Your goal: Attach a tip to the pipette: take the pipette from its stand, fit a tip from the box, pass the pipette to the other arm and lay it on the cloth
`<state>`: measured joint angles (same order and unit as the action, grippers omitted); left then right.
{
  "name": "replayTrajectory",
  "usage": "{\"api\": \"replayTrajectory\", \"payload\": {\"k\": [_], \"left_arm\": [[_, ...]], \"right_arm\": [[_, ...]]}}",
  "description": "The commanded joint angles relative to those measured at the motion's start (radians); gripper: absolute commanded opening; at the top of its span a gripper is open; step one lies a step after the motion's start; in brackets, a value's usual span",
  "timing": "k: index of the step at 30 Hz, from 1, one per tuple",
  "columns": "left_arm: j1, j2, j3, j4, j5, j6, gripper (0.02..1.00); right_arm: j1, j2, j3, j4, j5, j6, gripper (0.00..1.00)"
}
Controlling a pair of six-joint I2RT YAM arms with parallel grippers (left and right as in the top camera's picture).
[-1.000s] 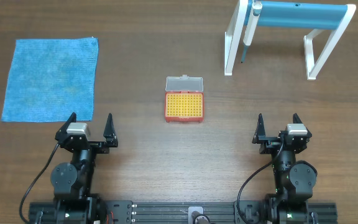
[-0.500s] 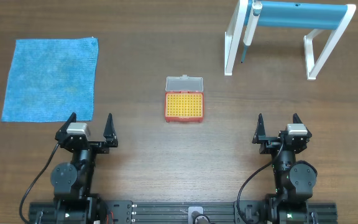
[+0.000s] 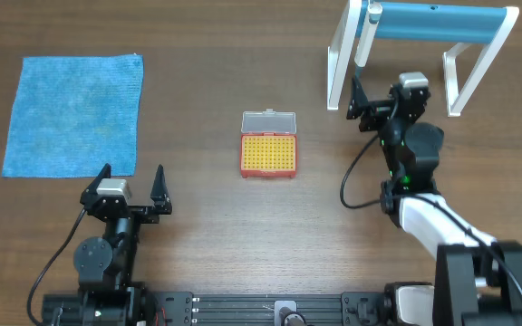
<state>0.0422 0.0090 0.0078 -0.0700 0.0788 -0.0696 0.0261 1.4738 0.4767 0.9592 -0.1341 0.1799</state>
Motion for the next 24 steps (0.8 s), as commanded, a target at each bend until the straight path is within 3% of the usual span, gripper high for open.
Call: {"api": "replayTrajectory", "payload": {"k": [1,7,9,14,16,24], "left_arm": [[-0.003,-0.005,-0.002,-0.005,0.003,-0.005,1.000],[-0.003,-0.005,-0.002,-0.005,0.003,-0.005,1.000],[-0.003,-0.005,-0.002,-0.005,0.003,-0.005,1.000],[-0.003,-0.005,-0.002,-0.005,0.003,-0.005,1.000],[-0.003,-0.005,-0.002,-0.005,0.003,-0.005,1.000],[-0.003,-0.005,-0.002,-0.005,0.003,-0.005,1.000]], "right_arm": [[0.006,0.113,0.126,0.015,0.105,0.029,0.976],[0.018,0.249,0.226,0.011,0.110,0.026,0.976],[0.018,0.251,0.235,0.008,0.177,0.024,0.978],[0.022,0.252,0.257,-0.034,0.175,-0.002,0.982],[0.032,0.259,0.264,-0.035,0.135,-0.002,0.998],[0.038,0.297,0.285,-0.034,0.153,-0.062,0.989]]}}
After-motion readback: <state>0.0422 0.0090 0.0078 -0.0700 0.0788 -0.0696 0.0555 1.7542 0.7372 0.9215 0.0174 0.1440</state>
